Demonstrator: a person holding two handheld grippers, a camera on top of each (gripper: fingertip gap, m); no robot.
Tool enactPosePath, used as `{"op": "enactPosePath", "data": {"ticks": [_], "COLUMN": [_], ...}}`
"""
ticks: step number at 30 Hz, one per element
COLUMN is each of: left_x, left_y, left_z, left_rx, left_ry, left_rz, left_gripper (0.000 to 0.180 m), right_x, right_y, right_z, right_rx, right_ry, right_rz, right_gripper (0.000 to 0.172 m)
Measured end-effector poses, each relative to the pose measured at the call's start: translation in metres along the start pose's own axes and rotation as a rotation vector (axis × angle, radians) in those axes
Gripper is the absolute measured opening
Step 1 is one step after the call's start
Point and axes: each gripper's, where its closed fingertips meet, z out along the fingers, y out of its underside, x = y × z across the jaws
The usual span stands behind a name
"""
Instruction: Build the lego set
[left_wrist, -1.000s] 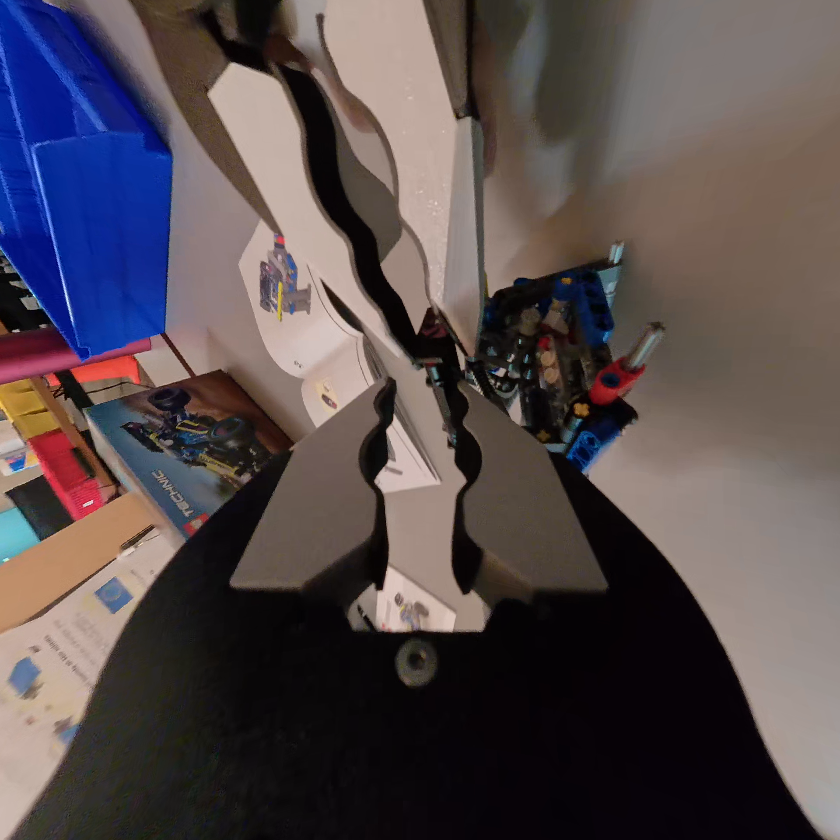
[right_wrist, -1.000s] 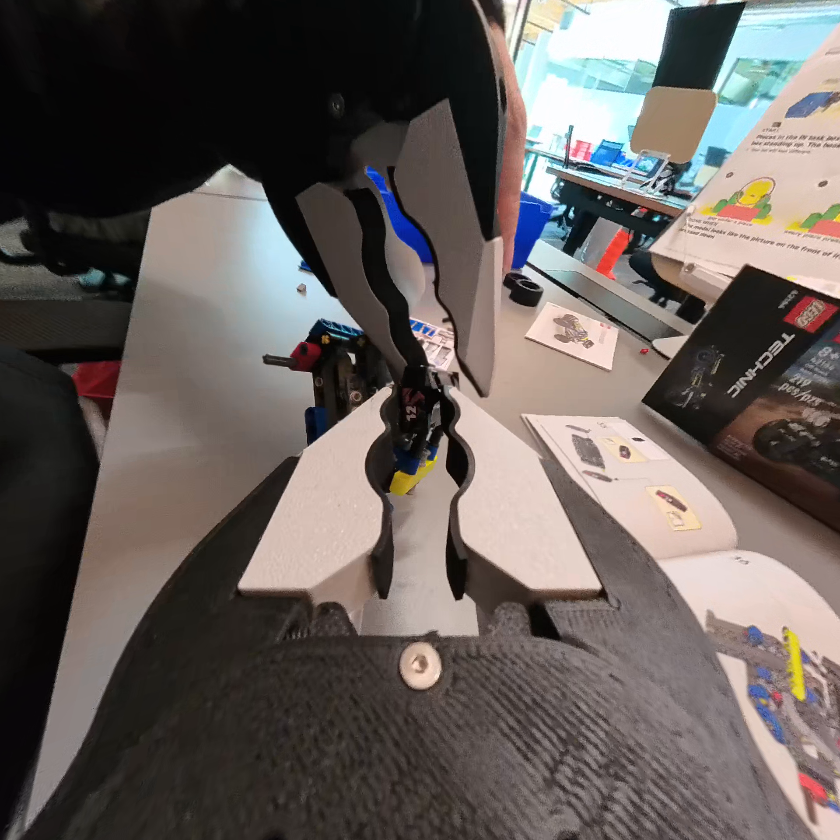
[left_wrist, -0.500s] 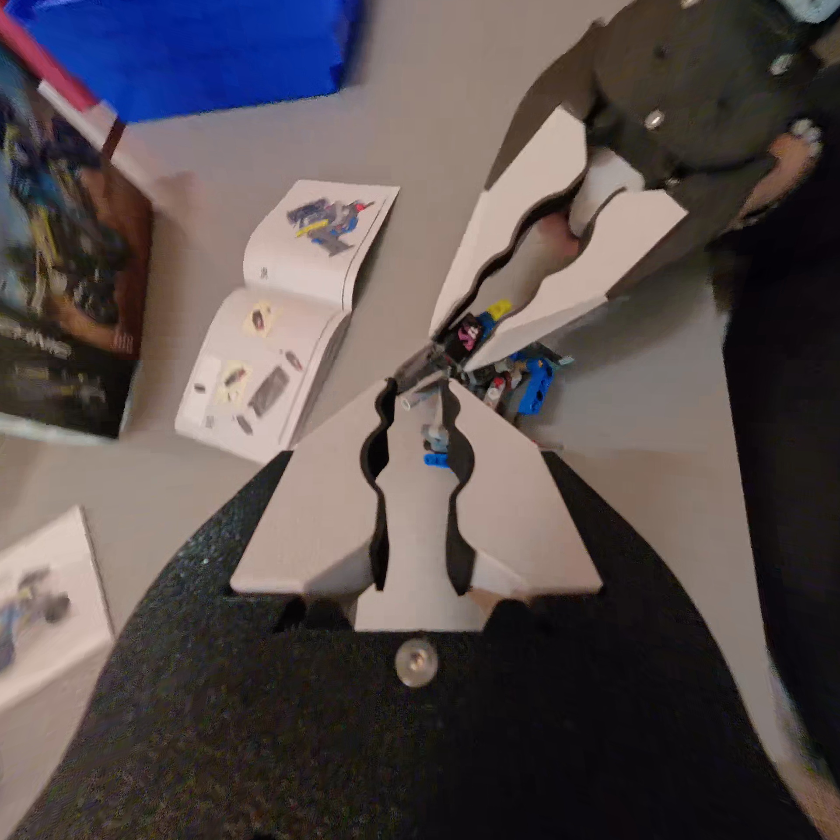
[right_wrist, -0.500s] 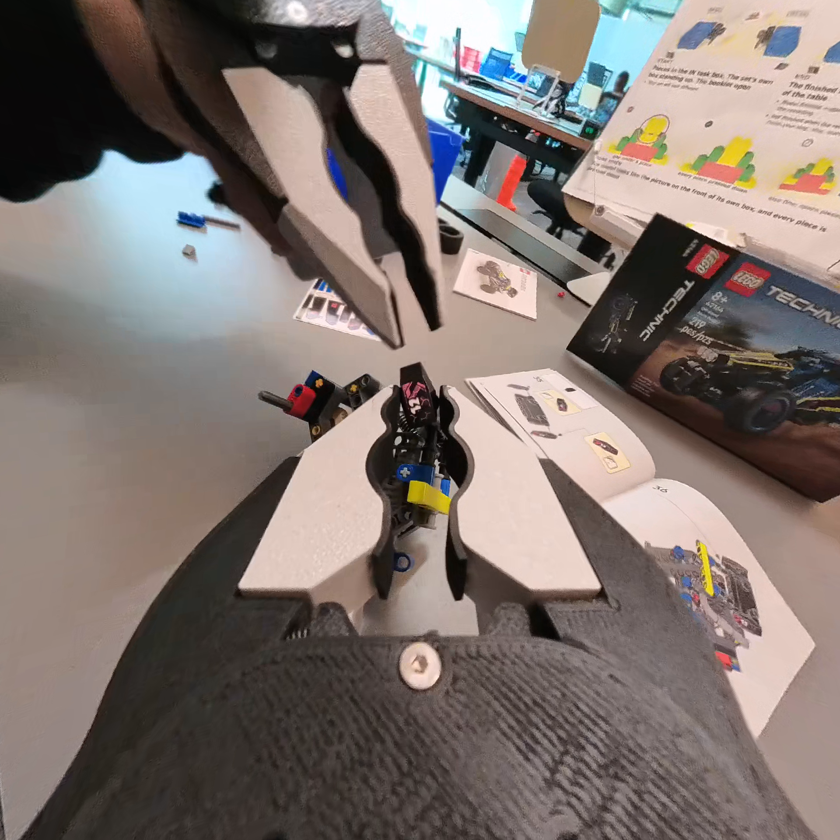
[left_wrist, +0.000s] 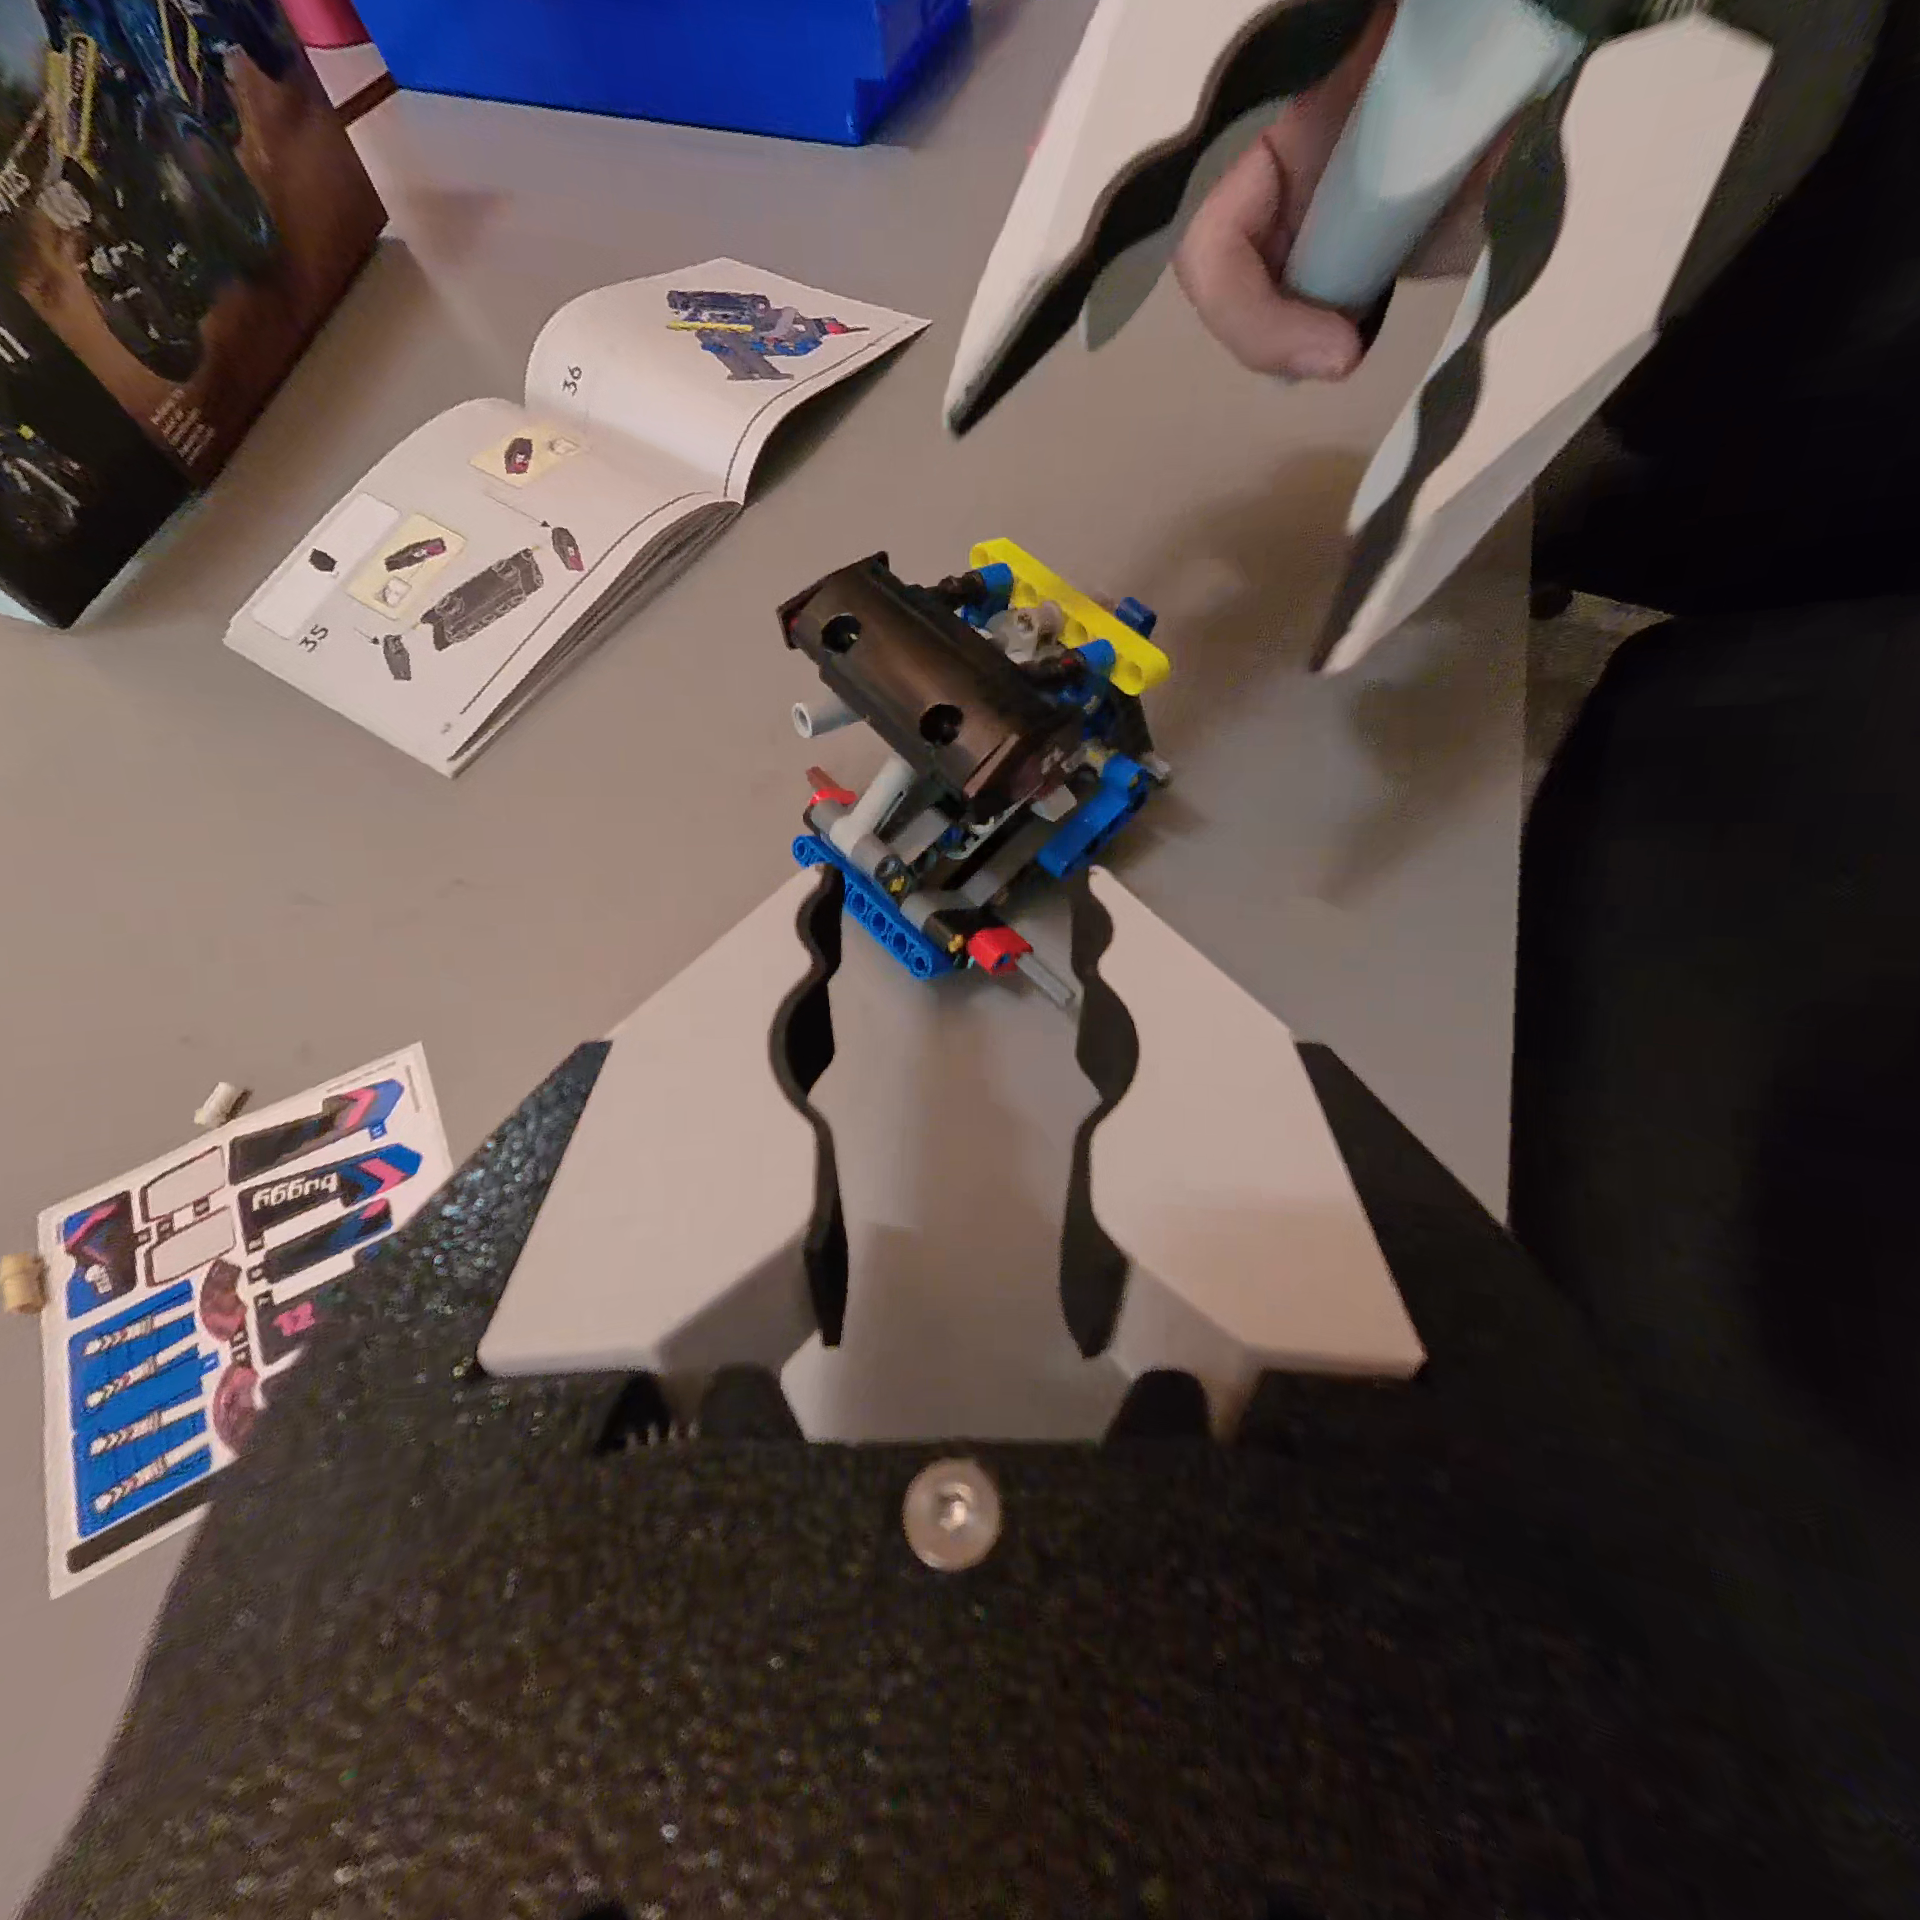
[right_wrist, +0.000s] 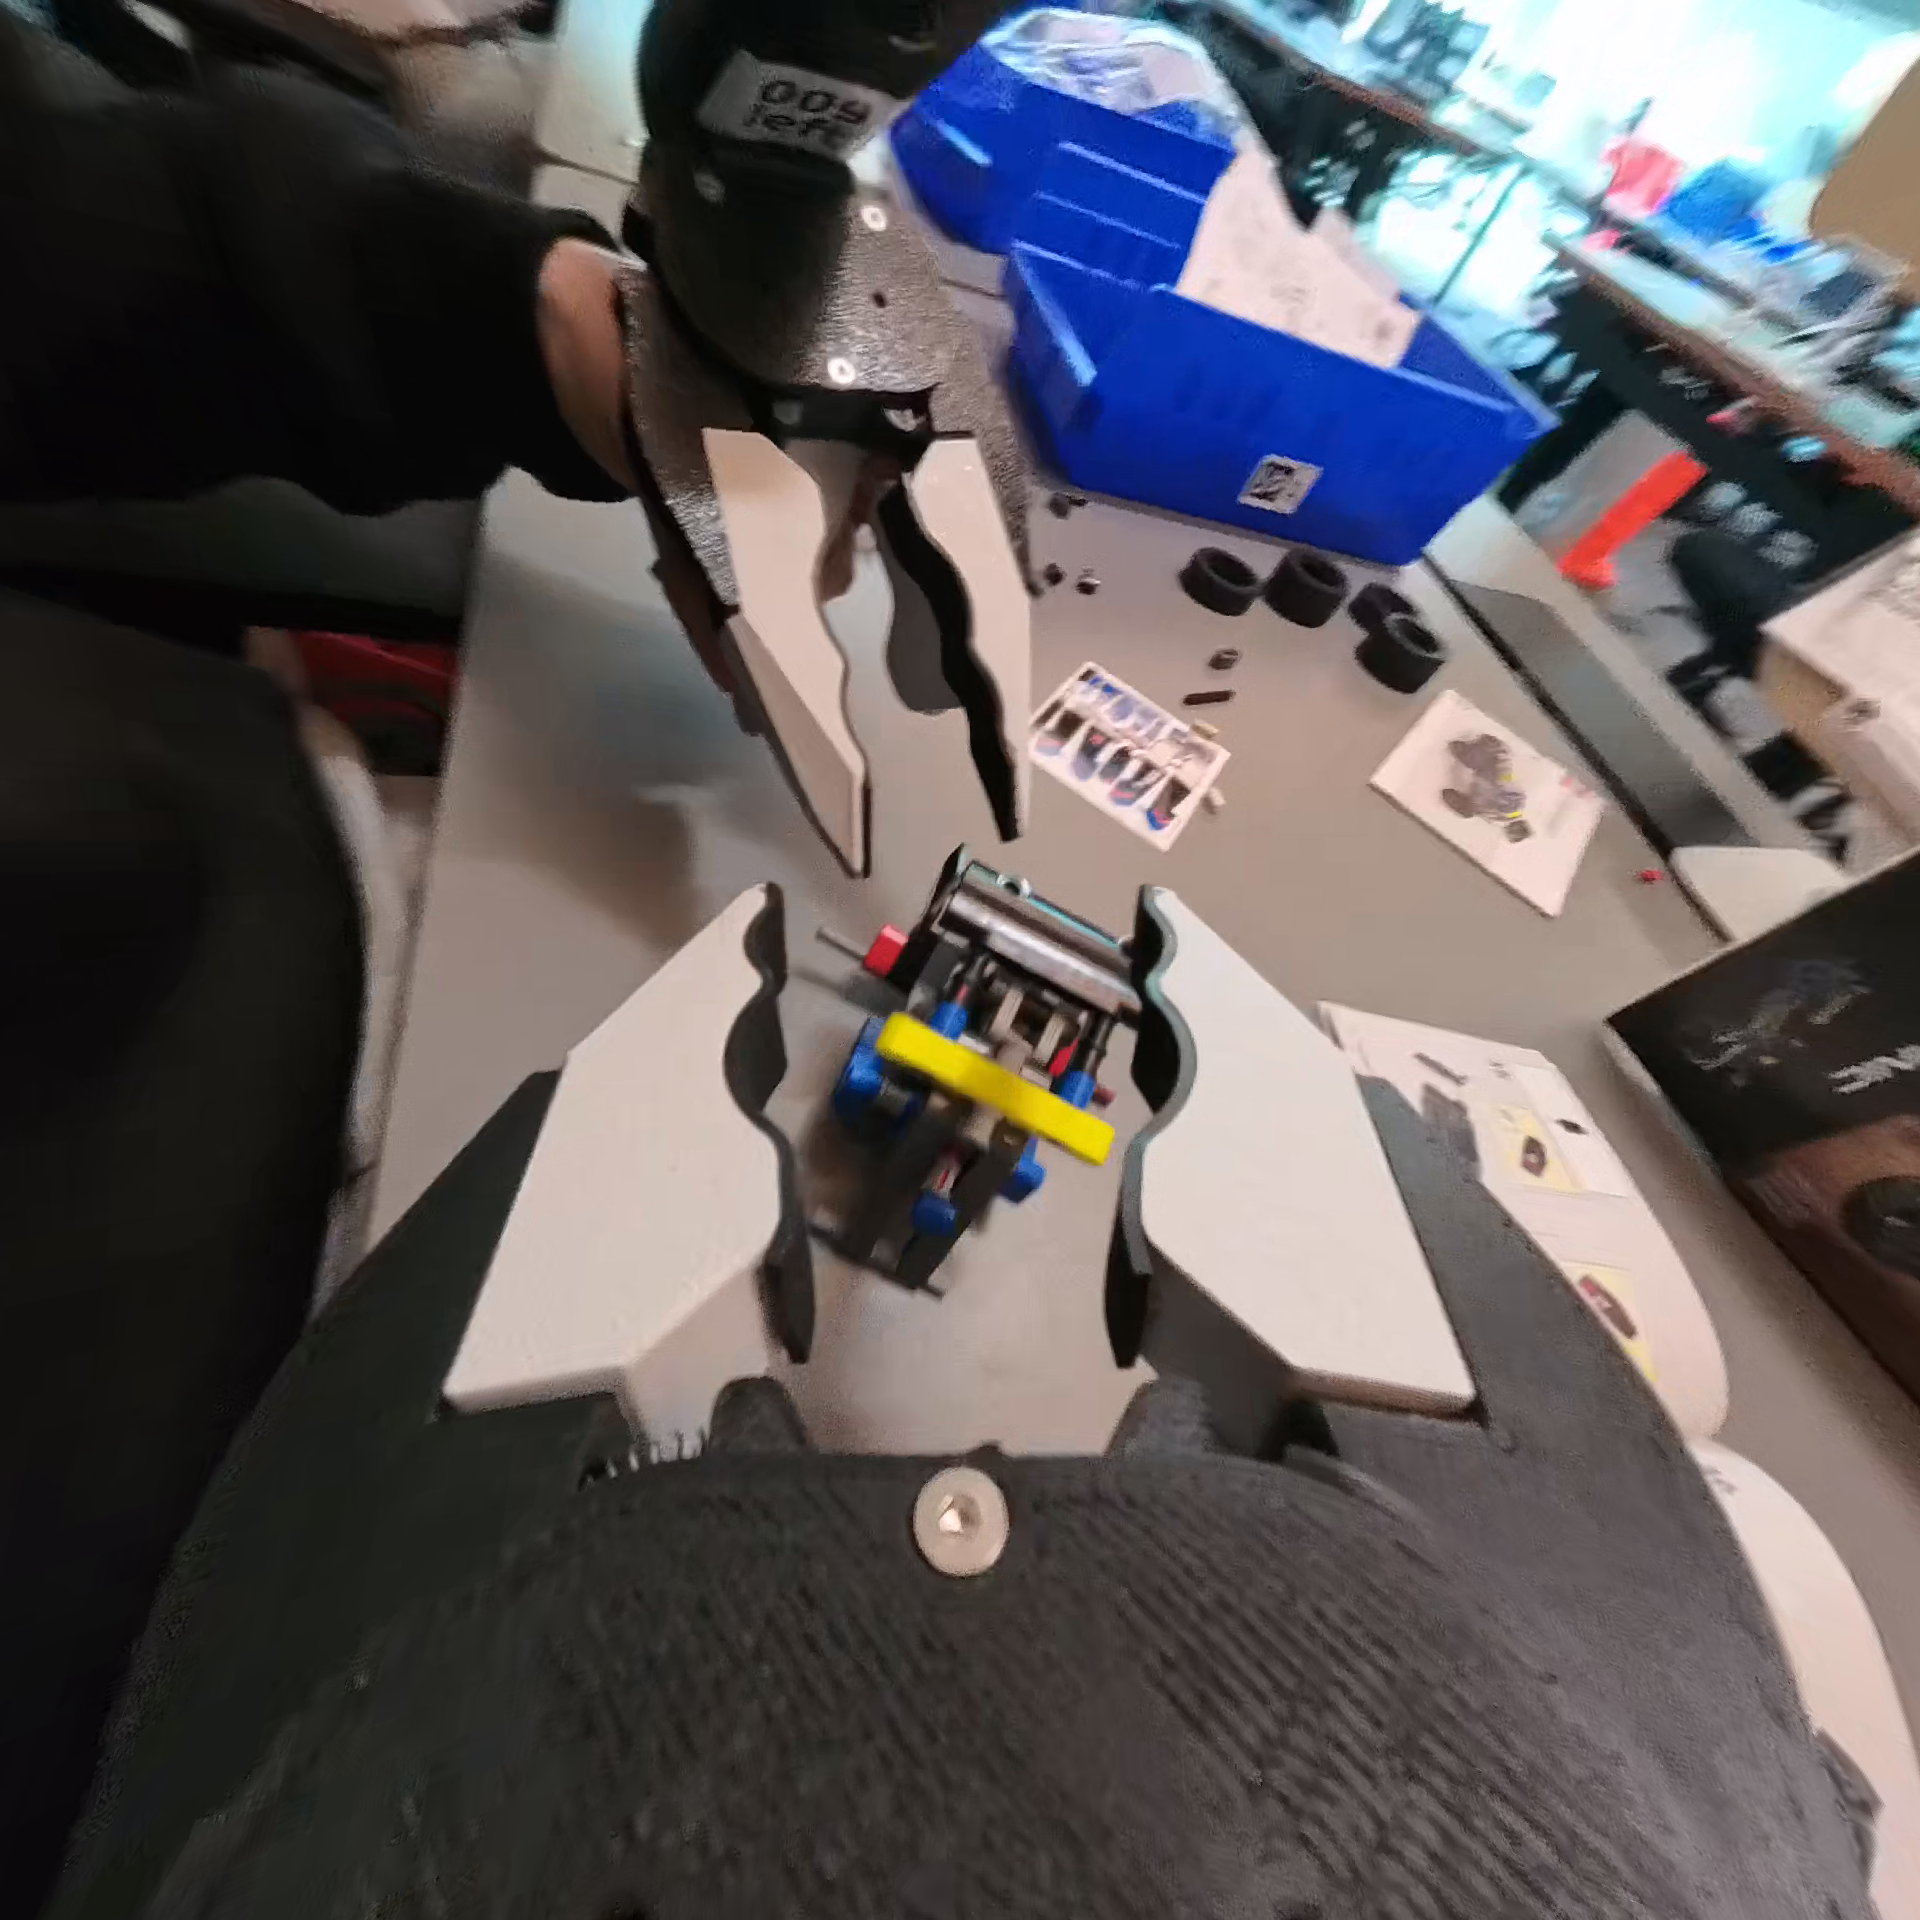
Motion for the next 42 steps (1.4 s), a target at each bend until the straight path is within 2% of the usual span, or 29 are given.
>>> {"op": "enactPosePath", "data": {"ticks": [2, 6, 8, 11, 14, 15, 17, 19, 22, 23, 25, 27, 32, 35, 38, 42], "left_x": [0.001, 0.005, 0.013, 0.018, 0.013, 0.01, 0.002, 0.001, 0.002, 0.003, 0.003, 0.003, -0.001, 0.0, -0.002, -0.006], "left_y": [-0.002, -0.018, -0.026, -0.018, -0.014, -0.012, -0.009, -0.006, 0.005, 0.004, 0.002, 0.001, -0.003, -0.002, 0.002, 0.007], "left_z": [0.001, 0.006, 0.011, 0.021, 0.031, 0.034, 0.034, 0.034, 0.031, 0.031, 0.029, 0.026, 0.025, 0.025, 0.021, 0.019], "left_rx": [-0.023, -0.039, -0.061, -0.197, -0.274, -0.3, -0.336, -0.365, -0.443, -0.439, -0.429, -0.43, -0.481, -0.505, -0.524, -0.529], "left_ry": [-0.016, -0.042, -0.039, -0.089, -0.167, -0.191, -0.229, -0.201, -0.14, -0.12, -0.094, -0.077, -0.1, -0.092, -0.095, -0.084], "left_rz": [-0.005, -0.092, -0.125, -0.13, -0.093, -0.083, -0.027, 0.014, 0.038, 0.05, 0.028, -0.003, 0.025, 0.042, 0.081, 0.137], "left_gripper": [0.046, 0.057, 0.061, 0.073, 0.079, 0.081, 0.072, 0.07, 0.072, 0.069, 0.067, 0.066, 0.071, 0.064, 0.064, 0.064], "right_x": [0.0, 0.033, 0.027, 0.022, 0.014, 0.015, 0.014, 0.012, 0.0, -0.005, -0.007, -0.004, 0.004, 0.001, 0.006, 0.001], "right_y": [0.009, 0.047, 0.049, 0.052, 0.048, 0.046, 0.045, 0.043, 0.035, 0.031, 0.025, 0.022, 0.038, 0.035, 0.043, 0.034], "right_z": [-0.013, -0.017, -0.011, 0.002, 0.01, 0.012, 0.015, 0.014, 0.011, 0.008, 0.0, -0.008, -0.004, 0.003, 0.004, 0.008], "right_rx": [-0.041, -0.16, -0.132, -0.148, -0.146, -0.144, -0.15, -0.144, -0.089, -0.061, -0.008, 0.02, -0.047, -0.031, -0.083, -0.028], "right_ry": [-0.074, -0.023, -0.06, -0.019, -0.002, 0.034, 0.092, 0.117, 0.048, 0.02, -0.01, -0.012, 0.02, 0.009, 0.031, 0.005], "right_rz": [0.006, 0.058, 0.102, 0.107, 0.121, 0.143, 0.178, 0.138, 0.091, 0.094, 0.113, 0.117, 0.135, 0.108, 0.075, 0.069], "right_gripper": [0.082, 0.089, 0.082, 0.073, 0.039, 0.038, 0.038, 0.038, 0.039, 0.044, 0.039, 0.04, 0.042, 0.034, 0.028, 0.02]}}
